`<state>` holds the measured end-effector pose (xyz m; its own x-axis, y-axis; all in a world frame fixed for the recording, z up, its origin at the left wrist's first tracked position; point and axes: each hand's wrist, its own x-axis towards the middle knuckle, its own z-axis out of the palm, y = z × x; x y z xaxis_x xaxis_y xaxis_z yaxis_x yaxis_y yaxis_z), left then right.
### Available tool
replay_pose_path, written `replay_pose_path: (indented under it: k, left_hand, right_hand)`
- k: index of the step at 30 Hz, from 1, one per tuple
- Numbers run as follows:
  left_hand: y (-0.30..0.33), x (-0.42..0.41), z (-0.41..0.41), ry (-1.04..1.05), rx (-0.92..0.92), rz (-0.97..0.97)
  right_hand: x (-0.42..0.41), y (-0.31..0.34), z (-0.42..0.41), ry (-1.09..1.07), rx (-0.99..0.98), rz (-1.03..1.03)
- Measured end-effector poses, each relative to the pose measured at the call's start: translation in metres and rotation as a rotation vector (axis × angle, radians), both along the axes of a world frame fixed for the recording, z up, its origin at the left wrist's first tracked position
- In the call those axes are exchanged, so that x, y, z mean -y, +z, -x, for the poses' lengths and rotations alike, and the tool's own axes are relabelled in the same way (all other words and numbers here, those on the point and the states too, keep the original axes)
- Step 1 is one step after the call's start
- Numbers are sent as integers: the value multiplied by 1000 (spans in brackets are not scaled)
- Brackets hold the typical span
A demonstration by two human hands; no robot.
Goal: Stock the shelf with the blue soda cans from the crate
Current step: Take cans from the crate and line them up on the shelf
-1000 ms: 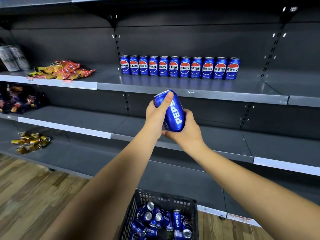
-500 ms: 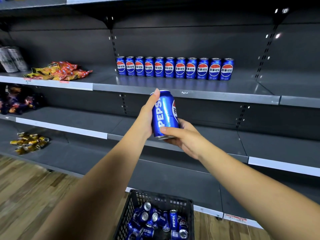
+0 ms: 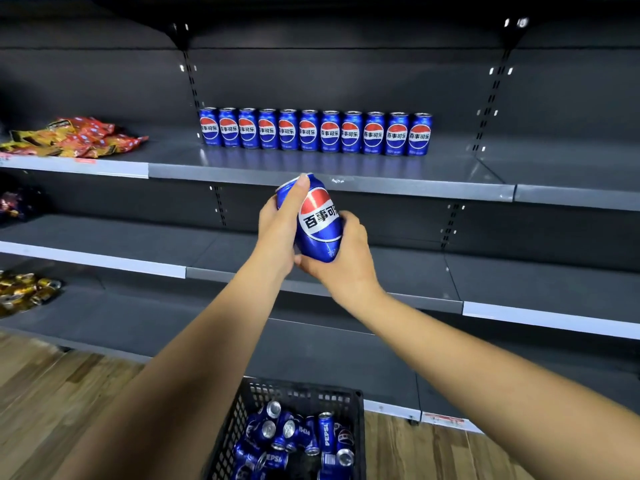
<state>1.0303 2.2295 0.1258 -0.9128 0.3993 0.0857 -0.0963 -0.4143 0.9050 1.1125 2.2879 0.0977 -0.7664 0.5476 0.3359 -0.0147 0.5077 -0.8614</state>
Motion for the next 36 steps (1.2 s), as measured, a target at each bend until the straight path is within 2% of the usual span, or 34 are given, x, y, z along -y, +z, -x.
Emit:
replay_pose_path:
  k: [6, 10, 14, 18, 22, 26, 36]
  left_hand:
    - [3, 13, 24, -78, -64, 75]
    - [5, 17, 49, -184, 37, 39]
    - [6, 15, 66, -266, 79, 22]
    - [1, 9, 92, -268, 28, 113]
    - [-20, -5, 120, -133, 41, 313]
    - [-42, -29, 130, -52, -104, 544]
    - [-25, -160, 143, -55, -422, 581]
  right_hand:
    - [-4, 10, 20, 295, 87, 532]
    - [-11, 20, 41, 402, 196, 449]
    - [-14, 27, 64, 291, 232, 359]
    - [-17, 20, 80, 132, 203, 265]
    - [-33, 13, 86, 40, 169, 291]
    - [-60, 10, 87, -41, 154, 328]
    - [-182, 26, 91, -191, 34, 293]
